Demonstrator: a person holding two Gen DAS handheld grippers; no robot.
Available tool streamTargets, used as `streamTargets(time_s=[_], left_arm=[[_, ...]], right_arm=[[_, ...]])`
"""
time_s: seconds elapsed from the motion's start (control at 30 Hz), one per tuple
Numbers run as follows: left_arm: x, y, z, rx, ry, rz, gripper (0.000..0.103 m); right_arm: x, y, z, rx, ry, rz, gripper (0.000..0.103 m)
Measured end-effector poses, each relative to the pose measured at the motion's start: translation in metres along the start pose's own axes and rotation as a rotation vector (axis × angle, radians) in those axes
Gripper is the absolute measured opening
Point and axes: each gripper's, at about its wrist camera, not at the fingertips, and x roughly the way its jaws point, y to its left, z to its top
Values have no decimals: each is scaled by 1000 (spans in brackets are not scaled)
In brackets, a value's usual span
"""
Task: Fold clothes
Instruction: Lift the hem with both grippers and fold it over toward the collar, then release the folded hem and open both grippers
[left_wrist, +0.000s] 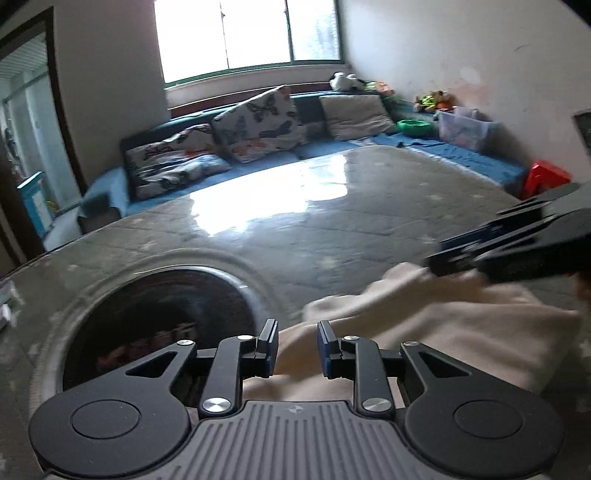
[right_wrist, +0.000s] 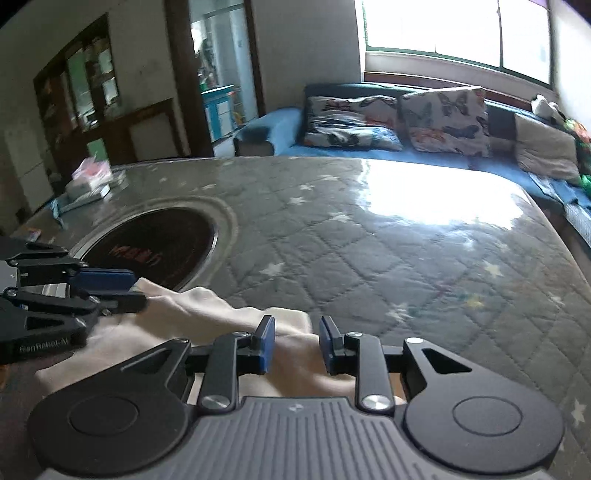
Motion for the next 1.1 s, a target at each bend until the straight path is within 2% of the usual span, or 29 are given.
streamTargets(time_s=[0.13,0.27,0.37,0.57,0.67,0.8,0.93,1.1], left_arm=[[14,-4,4,-41,17,-32,26],[33,-6,4,-57,48,-28,26],[36,-8,3,-55,40,-17,27],[33,-11,-3,-48,36,0,33],[33,-14,-3,-46,33,3,33],[34,-14,-3,-50,32,10,36],[35,-13,-3,-59,33,29,44],[34,-13,-4,-53,31,46,47]], right_arm=[[13,18,7,-40,17,14,26],[30,28,4,-84,44,-24,26],[31,28,5,-85,42,-26,25],[-4,1,8,-11,-6,-18,26],[-30,-19,-3,-2,-9,-58,26],[-53,-35,-22,19,11,-70,26],[-58,-35,-34,18,15,-48,26],[-41,-30,-39,56,27,-49,25]])
